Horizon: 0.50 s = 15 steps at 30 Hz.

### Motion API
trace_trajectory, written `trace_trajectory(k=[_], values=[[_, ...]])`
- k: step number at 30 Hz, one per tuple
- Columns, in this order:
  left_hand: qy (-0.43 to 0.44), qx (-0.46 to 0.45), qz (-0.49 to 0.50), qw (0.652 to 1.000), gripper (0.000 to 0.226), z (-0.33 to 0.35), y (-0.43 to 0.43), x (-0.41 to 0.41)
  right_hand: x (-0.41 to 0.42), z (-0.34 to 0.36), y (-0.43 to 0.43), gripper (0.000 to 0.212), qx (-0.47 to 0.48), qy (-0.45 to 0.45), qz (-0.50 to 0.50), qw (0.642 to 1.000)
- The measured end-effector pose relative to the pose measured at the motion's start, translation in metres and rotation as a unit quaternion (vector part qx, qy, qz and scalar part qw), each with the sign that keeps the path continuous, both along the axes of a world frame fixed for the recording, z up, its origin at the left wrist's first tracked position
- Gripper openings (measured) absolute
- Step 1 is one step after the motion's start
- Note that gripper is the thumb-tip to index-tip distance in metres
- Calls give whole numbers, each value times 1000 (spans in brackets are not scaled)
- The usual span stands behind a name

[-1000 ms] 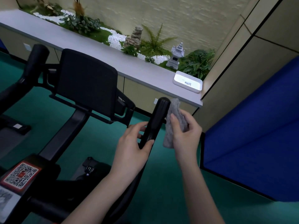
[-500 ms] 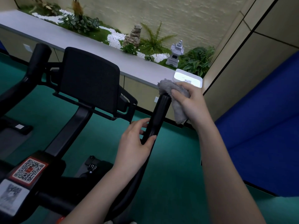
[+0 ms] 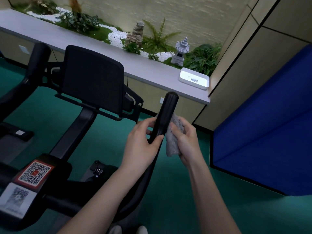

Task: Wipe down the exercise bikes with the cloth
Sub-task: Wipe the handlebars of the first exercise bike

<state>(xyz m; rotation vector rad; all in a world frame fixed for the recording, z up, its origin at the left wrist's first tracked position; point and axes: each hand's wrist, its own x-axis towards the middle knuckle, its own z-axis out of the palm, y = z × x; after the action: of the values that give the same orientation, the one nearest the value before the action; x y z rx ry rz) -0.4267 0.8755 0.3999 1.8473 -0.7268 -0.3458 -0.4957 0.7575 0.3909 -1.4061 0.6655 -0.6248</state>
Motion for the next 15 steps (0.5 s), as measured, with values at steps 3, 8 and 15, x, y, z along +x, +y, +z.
trace_trajectory(k=[3,8,15], values=[[0,2,0,1000,43,0,0,1,-9,-4,5,18,-48,41,16,998],[-11,22,-23,999,47,4,3,3,-32,-1,10,19,-146,107,11,983],[-38,68,-100,992,57,7,24,0,-72,-8,38,24,-222,150,-79,960]])
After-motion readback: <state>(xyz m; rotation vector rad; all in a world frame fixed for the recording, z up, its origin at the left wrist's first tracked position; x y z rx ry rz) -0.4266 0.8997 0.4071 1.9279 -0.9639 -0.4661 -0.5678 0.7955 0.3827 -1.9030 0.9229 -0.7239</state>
